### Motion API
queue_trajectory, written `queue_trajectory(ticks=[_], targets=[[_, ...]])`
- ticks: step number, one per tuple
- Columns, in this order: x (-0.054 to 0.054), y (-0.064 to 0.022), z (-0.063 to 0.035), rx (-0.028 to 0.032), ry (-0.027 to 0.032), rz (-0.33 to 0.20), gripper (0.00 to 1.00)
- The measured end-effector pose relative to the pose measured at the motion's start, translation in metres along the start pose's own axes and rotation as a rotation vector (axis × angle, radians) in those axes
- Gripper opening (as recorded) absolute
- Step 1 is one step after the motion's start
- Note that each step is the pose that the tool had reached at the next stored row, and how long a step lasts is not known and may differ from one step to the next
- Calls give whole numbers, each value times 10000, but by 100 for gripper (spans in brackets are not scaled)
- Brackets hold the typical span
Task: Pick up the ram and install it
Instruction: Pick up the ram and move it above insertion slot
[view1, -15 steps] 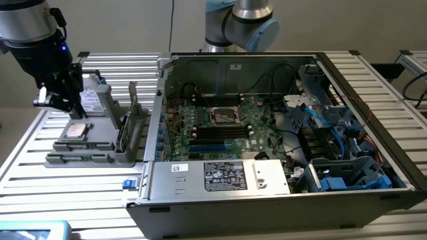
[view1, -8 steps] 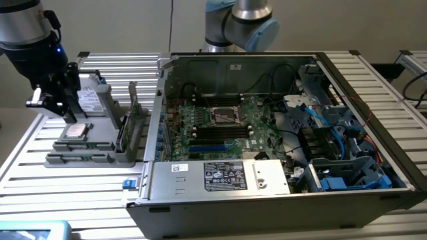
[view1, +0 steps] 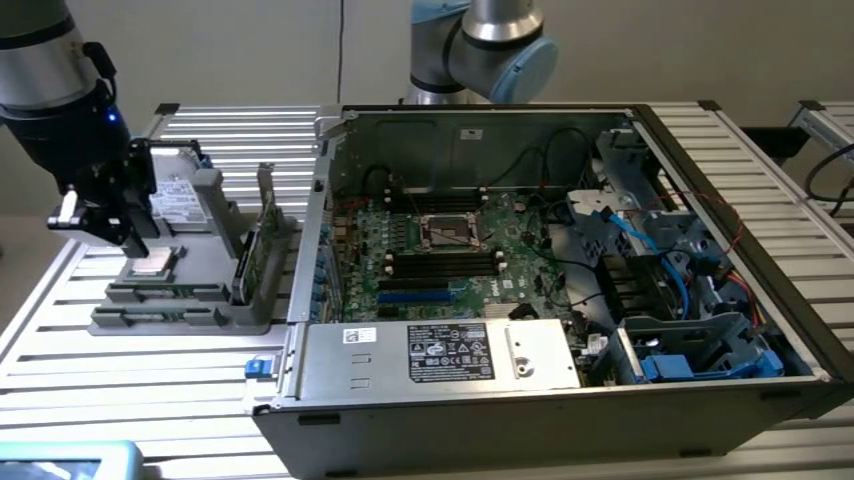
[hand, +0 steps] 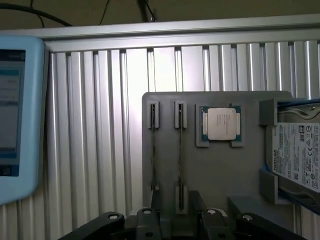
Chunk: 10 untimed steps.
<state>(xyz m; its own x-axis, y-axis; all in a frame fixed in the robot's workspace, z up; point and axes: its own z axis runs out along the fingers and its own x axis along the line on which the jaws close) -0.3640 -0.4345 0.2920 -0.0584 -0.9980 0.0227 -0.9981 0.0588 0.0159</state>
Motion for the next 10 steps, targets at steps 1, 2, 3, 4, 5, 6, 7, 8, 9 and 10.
queue_trajectory(ticks=[1,2,3,4,5,6,7,8,9,10], targets=[[15,-1,19,-2,0,0,36],[30,-2,37,-3,0,0,36],[40,-2,56,-3,-1,0,36],[48,-1,74,-3,0,0,36],[54,-1,92,-2,-1,0,36],[58,1,111,-3,0,0,36],[60,2,129,-4,0,1,36],[63,3,147,-3,-1,2,36],[66,7,165,-4,0,1,36],[69,14,182,-5,1,0,36]])
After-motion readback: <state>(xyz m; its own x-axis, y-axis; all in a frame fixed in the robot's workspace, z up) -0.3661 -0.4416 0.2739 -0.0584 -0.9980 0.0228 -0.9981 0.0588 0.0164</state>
